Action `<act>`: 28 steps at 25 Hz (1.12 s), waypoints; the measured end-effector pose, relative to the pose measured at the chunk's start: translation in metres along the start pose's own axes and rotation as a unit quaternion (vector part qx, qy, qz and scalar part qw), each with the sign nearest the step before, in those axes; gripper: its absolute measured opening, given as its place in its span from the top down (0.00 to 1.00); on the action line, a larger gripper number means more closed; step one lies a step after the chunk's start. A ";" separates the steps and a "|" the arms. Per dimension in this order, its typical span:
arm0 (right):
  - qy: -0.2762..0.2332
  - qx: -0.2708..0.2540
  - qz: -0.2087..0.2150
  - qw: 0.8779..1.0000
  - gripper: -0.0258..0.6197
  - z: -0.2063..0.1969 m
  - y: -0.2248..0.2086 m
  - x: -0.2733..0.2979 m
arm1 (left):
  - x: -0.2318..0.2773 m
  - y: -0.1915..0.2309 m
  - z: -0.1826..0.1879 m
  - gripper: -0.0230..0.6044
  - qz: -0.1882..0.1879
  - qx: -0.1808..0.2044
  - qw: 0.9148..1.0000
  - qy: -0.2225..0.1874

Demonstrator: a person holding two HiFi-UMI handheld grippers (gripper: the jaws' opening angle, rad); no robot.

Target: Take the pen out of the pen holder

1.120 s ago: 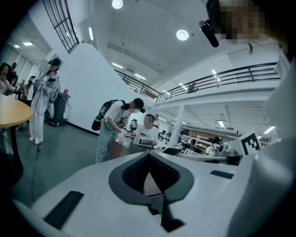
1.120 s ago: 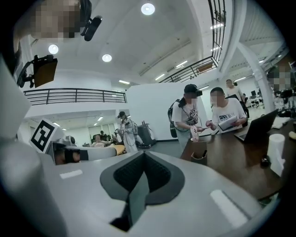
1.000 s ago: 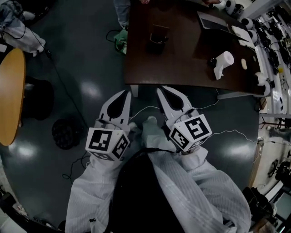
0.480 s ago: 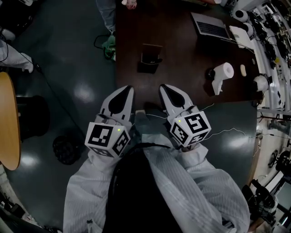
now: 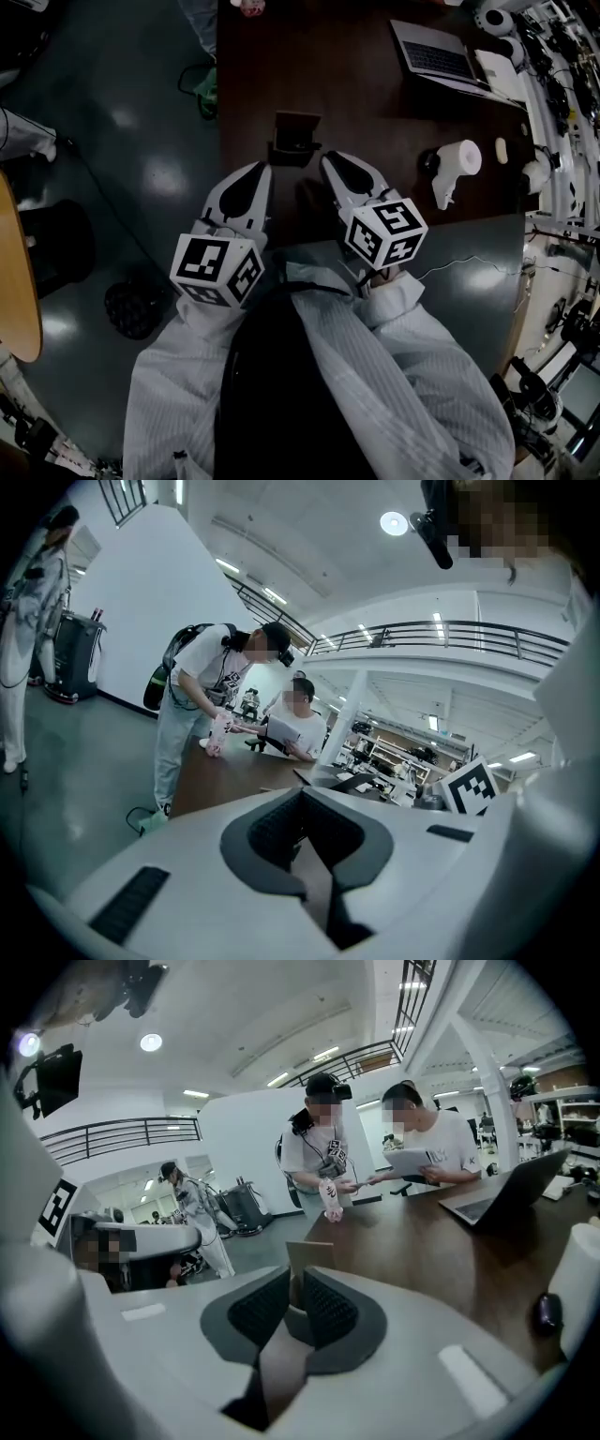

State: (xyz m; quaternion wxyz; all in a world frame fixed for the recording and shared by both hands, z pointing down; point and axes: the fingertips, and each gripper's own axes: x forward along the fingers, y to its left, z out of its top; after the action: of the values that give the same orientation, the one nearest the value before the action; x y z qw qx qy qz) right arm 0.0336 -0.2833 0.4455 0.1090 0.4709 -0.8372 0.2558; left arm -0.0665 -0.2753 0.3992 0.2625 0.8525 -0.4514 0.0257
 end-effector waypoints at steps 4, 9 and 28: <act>0.025 0.014 -0.010 1.000 0.88 -0.013 -0.014 0.017 | 0.011 0.006 -0.008 0.96 -0.010 -0.004 1.000 0.022; 0.037 0.032 -0.015 0.999 0.80 -0.028 -0.023 0.034 | 0.015 0.003 -0.015 0.96 -0.022 -0.009 0.999 0.032; 0.064 0.017 -0.055 0.996 0.76 -0.045 -0.030 0.071 | -0.001 0.018 -0.016 0.96 -0.011 -0.015 0.999 0.030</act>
State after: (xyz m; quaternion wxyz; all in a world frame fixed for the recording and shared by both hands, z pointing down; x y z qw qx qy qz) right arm 0.0182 -0.3239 0.5230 0.1682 0.5009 -0.7968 0.2932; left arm -0.0778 -0.2750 0.4204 0.2887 0.8521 -0.4345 0.0415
